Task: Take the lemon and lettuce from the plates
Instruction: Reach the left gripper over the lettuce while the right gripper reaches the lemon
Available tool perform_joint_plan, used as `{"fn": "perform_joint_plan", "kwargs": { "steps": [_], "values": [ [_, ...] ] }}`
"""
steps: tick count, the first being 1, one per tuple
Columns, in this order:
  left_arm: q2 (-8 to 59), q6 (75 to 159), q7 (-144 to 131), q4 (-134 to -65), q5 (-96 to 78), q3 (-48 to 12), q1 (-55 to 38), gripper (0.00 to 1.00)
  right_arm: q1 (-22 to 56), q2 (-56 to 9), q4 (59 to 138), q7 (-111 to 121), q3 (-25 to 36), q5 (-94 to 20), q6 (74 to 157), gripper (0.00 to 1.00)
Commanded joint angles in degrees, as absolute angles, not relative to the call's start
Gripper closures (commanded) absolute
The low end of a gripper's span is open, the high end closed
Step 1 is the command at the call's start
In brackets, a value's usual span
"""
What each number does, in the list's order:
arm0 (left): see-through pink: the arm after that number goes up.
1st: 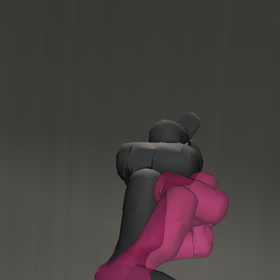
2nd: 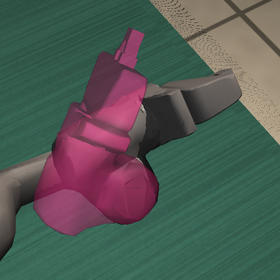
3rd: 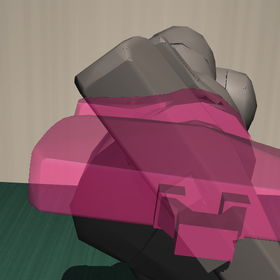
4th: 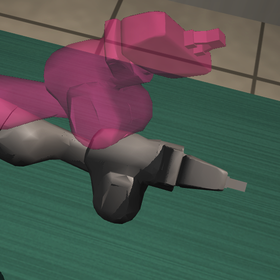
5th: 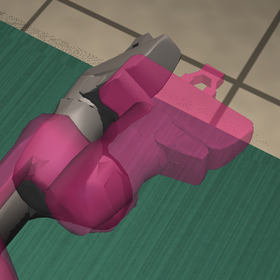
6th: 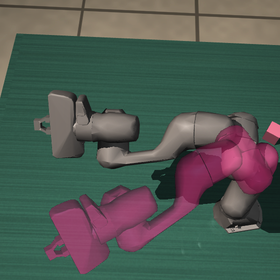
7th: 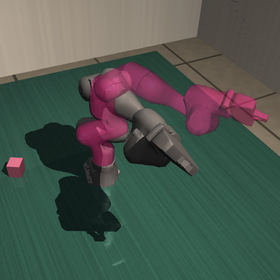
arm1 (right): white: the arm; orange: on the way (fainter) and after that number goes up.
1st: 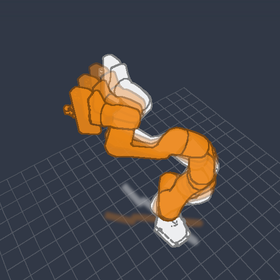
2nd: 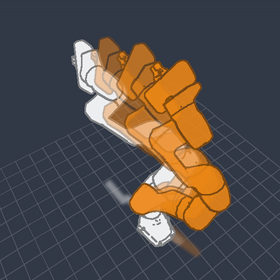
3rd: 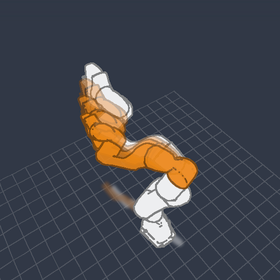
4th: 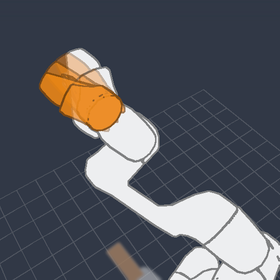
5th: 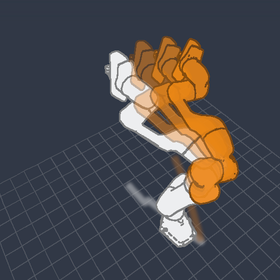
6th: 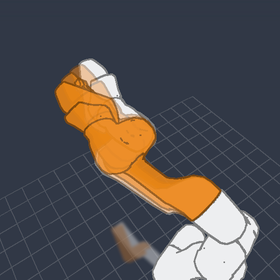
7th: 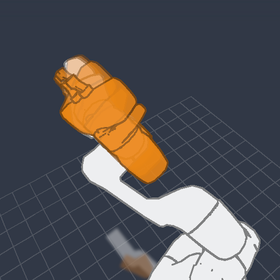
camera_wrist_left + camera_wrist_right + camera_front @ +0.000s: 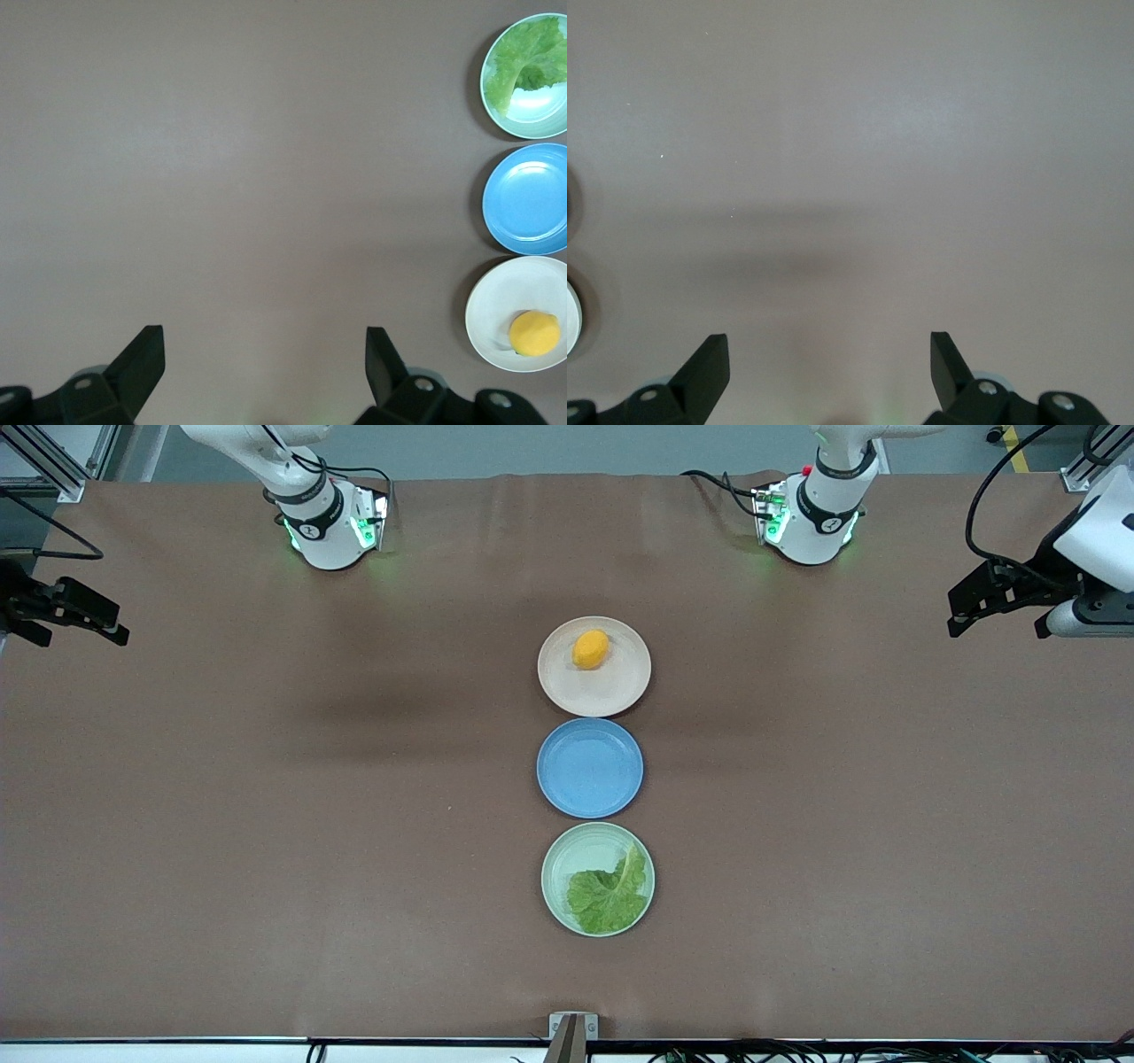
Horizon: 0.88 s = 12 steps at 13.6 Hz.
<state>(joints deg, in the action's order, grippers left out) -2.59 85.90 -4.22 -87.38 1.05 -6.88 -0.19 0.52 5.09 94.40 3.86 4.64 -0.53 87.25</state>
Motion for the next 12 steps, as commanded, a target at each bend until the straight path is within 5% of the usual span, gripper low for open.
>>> {"fn": "perform_joint_plan", "kwargs": {
  "steps": [1, 5, 7, 12],
  "values": [
    [-2.72, 84.64, -4.13, -86.48, 1.14, -7.03, -0.09, 0.00, 0.35, 6.06, 95.45, 3.43, 4.39, -1.23, 87.01, 0.00],
    [-1.15, 85.07, -3.87, -86.13, 1.58, -6.94, -0.35, 0.00, 0.26, 6.06, 95.36, 3.60, 4.39, -1.14, 87.19, 0.00],
    [4.98, 86.21, -4.91, -84.21, 1.49, -7.38, -1.31, 0.00, 0.35, 5.98, 95.10, 3.87, 4.39, -0.88, 87.19, 0.00],
    [15.10, 99.99, -10.36, -84.11, 1.85, -7.91, -6.84, 0.00, 0.09, 3.35, 93.87, 4.13, 4.48, -0.26, 87.80, 0.00]
  ]
}}
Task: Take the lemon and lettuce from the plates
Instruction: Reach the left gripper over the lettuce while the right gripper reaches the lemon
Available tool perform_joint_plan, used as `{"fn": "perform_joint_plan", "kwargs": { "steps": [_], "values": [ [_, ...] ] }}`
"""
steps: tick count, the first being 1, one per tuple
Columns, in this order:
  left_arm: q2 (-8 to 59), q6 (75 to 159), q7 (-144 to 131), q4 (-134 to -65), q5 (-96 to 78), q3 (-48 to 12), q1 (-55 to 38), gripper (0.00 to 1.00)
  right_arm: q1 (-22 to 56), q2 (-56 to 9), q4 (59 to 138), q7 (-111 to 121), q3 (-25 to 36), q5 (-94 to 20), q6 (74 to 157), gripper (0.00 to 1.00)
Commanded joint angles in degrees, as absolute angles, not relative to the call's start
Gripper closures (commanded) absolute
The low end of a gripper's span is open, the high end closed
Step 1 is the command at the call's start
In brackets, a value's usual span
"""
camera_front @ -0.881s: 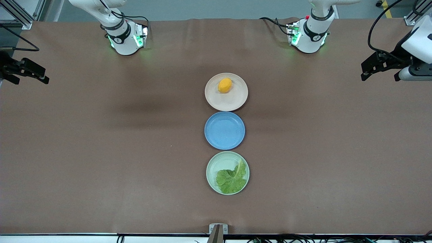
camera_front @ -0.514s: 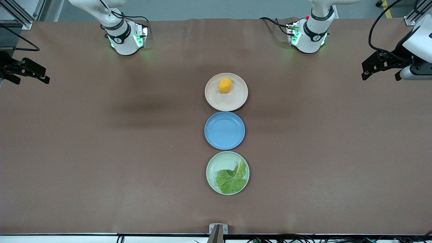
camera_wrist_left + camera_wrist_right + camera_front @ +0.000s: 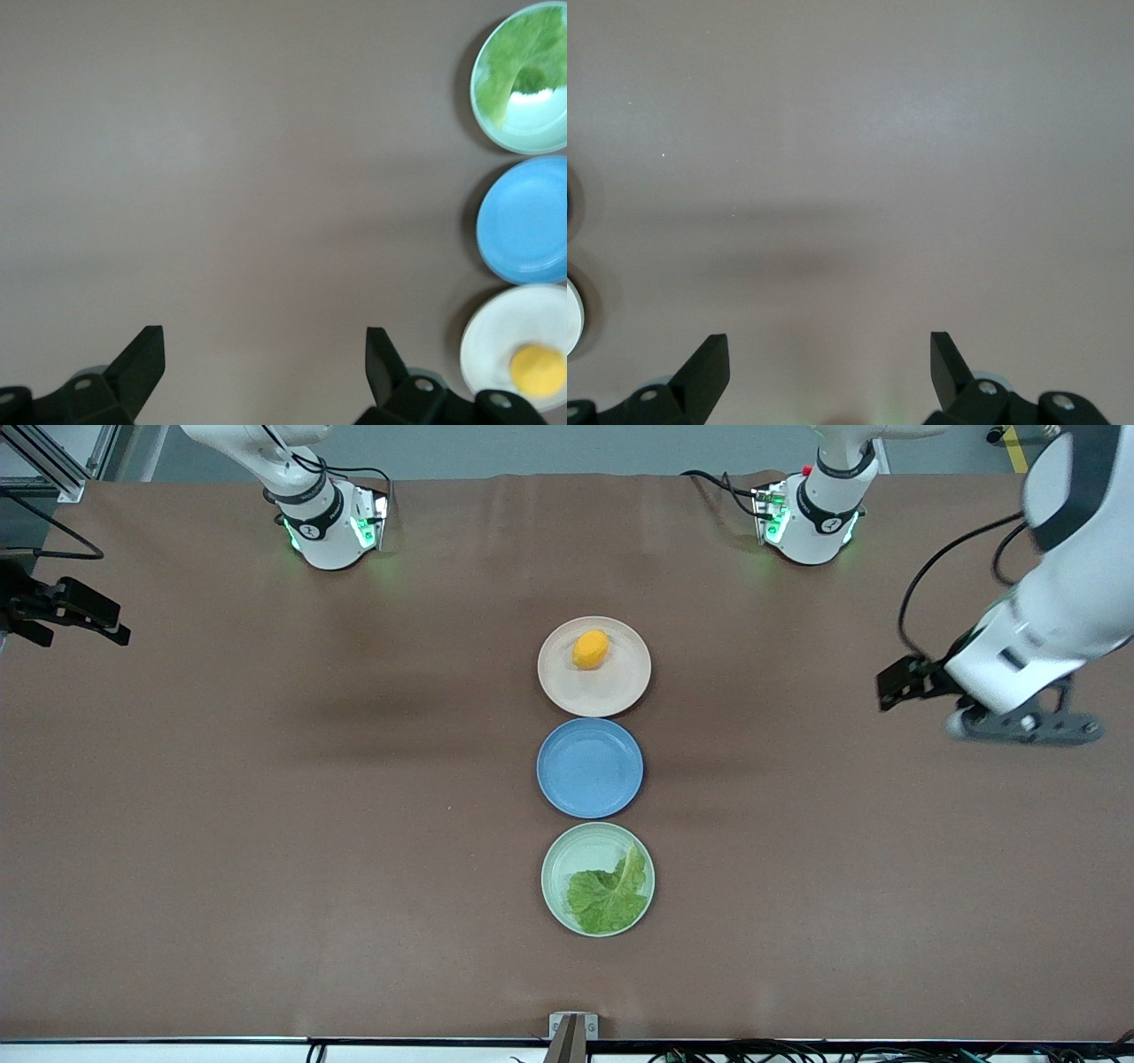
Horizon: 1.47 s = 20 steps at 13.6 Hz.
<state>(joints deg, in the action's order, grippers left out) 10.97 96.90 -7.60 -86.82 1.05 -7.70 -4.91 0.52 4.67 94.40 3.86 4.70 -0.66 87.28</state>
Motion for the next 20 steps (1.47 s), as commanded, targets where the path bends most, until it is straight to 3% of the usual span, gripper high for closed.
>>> {"fn": "perform_joint_plan", "kwargs": {
  "steps": [1, 5, 8, 12, 16, 20],
  "values": [
    [17.29, 103.06, -10.63, -84.02, 1.93, -7.91, -8.68, 0.00, -0.17, 2.38, 93.43, 3.78, 4.48, -0.44, 88.06, 0.00],
    [28.10, 114.06, -11.16, -80.69, 2.11, -7.82, -13.79, 0.00, 0.26, -8.40, 91.42, 4.31, 4.48, 0.09, 91.67, 0.00],
    [34.34, 121.53, -12.30, -77.44, 2.02, -7.65, -18.34, 0.00, 4.12, -8.96, 92.63, -3.81, 4.39, -0.88, 92.46, 0.00],
    [42.08, 132.96, -11.95, -77.52, 2.64, -7.21, -21.88, 0.00, 16.40, -8.70, 96.58, -28.34, 4.31, -3.67, 94.91, 0.00],
    [49.73, 147.08, -12.22, -77.43, 4.39, -4.32, -26.79, 0.02, 30.20, -8.35, 101.24, -51.45, 4.31, -5.54, 102.90, 0.00],
    [53.43, 155.80, -12.13, -77.17, 4.39, -3.52, -27.77, 0.10, 43.74, -9.75, 106.51, -68.95, 4.39, -5.45, 114.67, 0.00]
  ]
}}
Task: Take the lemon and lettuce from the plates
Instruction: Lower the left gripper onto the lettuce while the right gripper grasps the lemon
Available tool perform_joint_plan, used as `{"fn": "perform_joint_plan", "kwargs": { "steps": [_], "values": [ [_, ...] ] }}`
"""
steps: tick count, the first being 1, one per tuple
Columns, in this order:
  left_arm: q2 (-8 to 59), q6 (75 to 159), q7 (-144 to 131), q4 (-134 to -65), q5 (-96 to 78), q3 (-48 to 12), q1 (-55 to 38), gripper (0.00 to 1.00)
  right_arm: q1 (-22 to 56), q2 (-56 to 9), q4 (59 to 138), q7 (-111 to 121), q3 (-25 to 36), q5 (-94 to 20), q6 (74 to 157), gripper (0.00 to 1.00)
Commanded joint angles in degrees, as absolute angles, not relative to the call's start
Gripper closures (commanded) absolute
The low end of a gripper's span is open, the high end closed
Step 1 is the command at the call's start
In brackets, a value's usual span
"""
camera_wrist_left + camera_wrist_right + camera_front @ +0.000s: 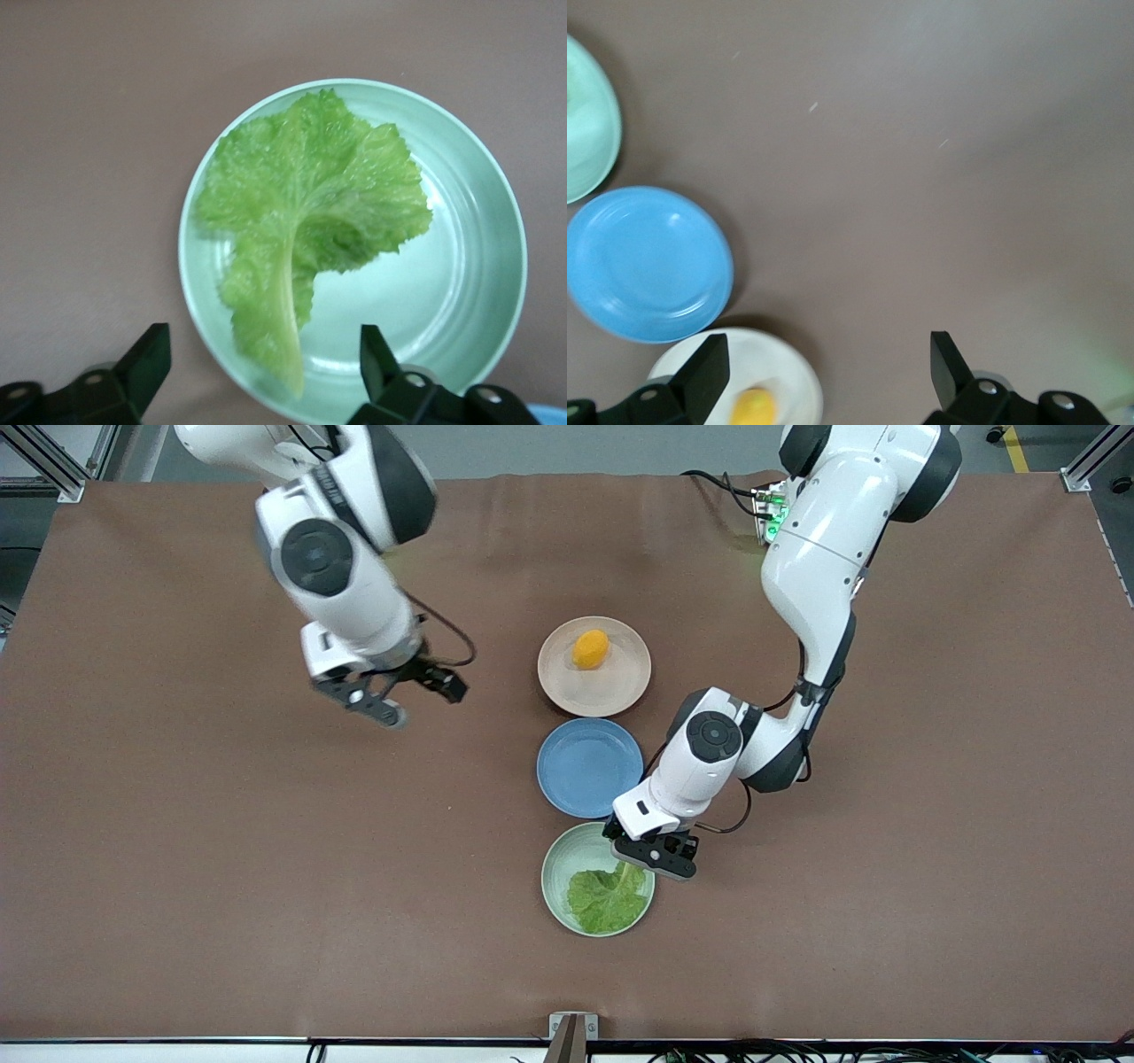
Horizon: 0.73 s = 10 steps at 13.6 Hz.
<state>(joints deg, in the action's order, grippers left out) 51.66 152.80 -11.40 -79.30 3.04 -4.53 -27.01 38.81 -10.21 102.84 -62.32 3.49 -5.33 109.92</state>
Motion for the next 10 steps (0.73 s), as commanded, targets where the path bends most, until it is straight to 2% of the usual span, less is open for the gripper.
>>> {"fn": "perform_joint_plan", "kwargs": {
  "steps": [1, 5, 10],
  "values": [
    [54.13, 158.01, -12.13, -77.08, 4.31, -3.25, -28.21, 0.10, 46.81, -11.67, 106.61, -72.47, 4.39, -5.45, 116.96, 0.00],
    [54.93, 158.82, -12.04, -77.17, 4.39, -2.03, -29.88, 0.21, 54.65, -19.14, 106.52, -82.07, 4.39, -5.19, 126.89, 0.00],
    [55.72, 159.08, -11.87, -77.17, 4.48, -1.49, -30.76, 0.24, 60.20, -27.94, 106.17, -89.19, 4.48, -4.66, 136.13, 0.00]
  ]
}}
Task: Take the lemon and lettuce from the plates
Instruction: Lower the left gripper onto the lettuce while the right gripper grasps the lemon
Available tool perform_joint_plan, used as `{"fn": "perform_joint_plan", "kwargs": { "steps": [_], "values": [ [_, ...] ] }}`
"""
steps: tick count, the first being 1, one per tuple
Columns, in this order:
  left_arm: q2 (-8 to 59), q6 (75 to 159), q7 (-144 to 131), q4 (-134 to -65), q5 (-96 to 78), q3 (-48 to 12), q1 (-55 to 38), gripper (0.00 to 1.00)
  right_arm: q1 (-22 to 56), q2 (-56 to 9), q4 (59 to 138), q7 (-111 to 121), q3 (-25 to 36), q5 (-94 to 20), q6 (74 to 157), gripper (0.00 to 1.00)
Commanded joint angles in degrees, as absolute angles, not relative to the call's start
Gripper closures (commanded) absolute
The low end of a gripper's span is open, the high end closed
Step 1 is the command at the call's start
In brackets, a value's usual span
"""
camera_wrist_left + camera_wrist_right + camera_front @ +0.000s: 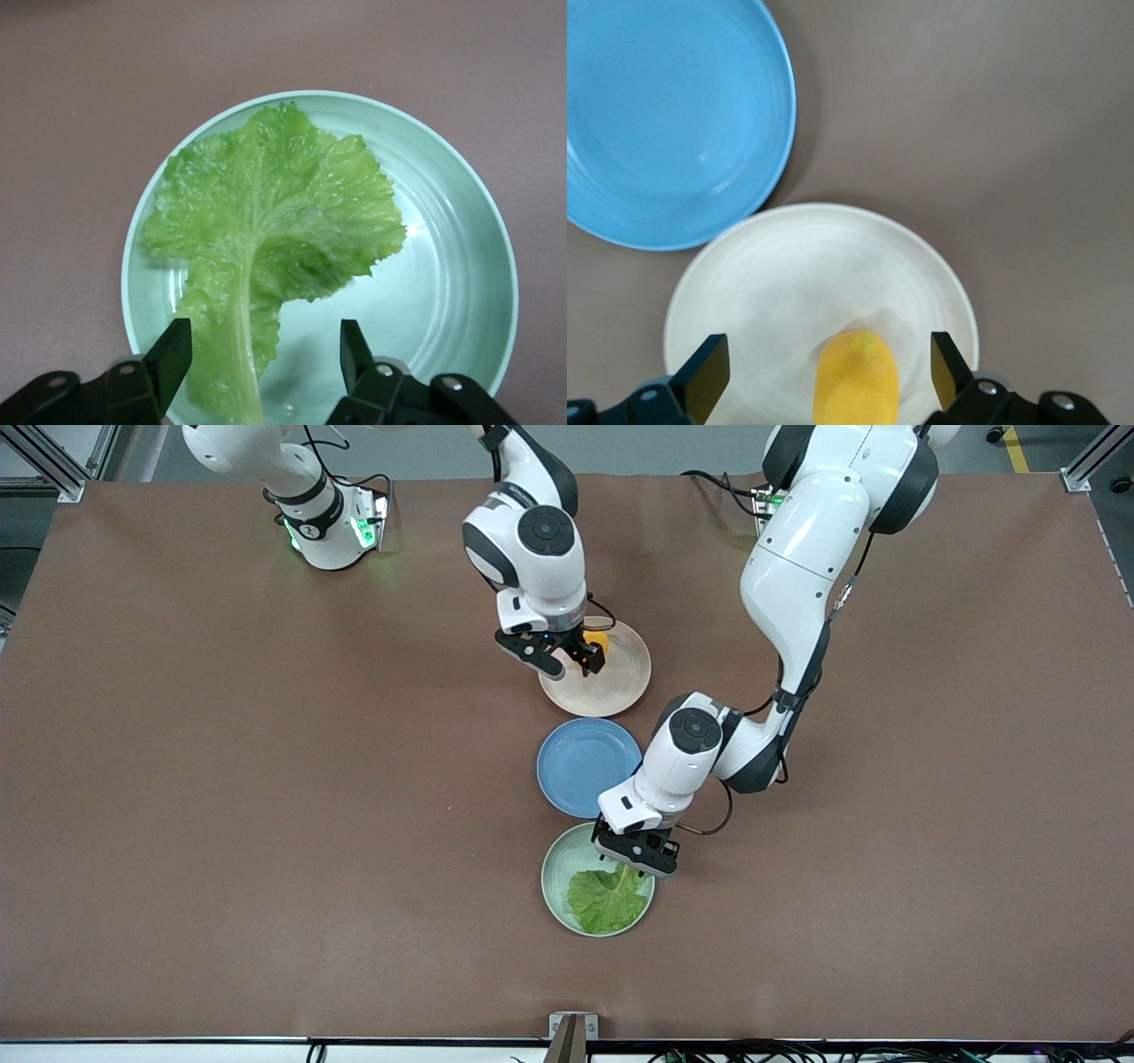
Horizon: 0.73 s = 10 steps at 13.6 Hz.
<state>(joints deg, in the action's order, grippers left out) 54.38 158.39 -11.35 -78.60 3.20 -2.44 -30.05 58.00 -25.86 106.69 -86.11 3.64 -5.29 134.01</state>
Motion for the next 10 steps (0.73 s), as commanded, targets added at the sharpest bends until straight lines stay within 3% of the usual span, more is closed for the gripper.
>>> {"fn": "perform_joint_plan", "kwargs": {
  "steps": [1, 7, 8, 9, 10],
  "values": [
    [55.81, 159.43, -11.95, -77.25, 4.48, -1.49, -30.85, 0.29, 61.08, -28.47, 106.17, -90.25, 4.48, -4.66, 136.32, 0.00],
    [56.69, 162.07, -11.78, -77.87, 5.09, -0.44, -32.61, 0.36, 64.95, -29.35, 106.17, -95.44, 4.48, -4.57, 136.49, 0.00],
    [56.78, 162.07, -11.60, -77.87, 5.62, -0.35, -32.61, 0.46, 65.65, -30.31, 106.17, -96.23, 4.66, -4.48, 136.67, 0.00],
    [56.69, 162.07, -11.69, -77.87, 6.32, -0.35, -32.61, 0.66, 66.26, -30.84, 106.17, -96.85, 4.83, -3.96, 137.02, 0.00],
    [56.60, 162.07, -11.69, -77.96, 6.50, -0.35, -32.69, 0.79, 66.27, -31.28, 106.17, -97.90, 4.83, -3.17, 138.24, 0.00]
  ]
}}
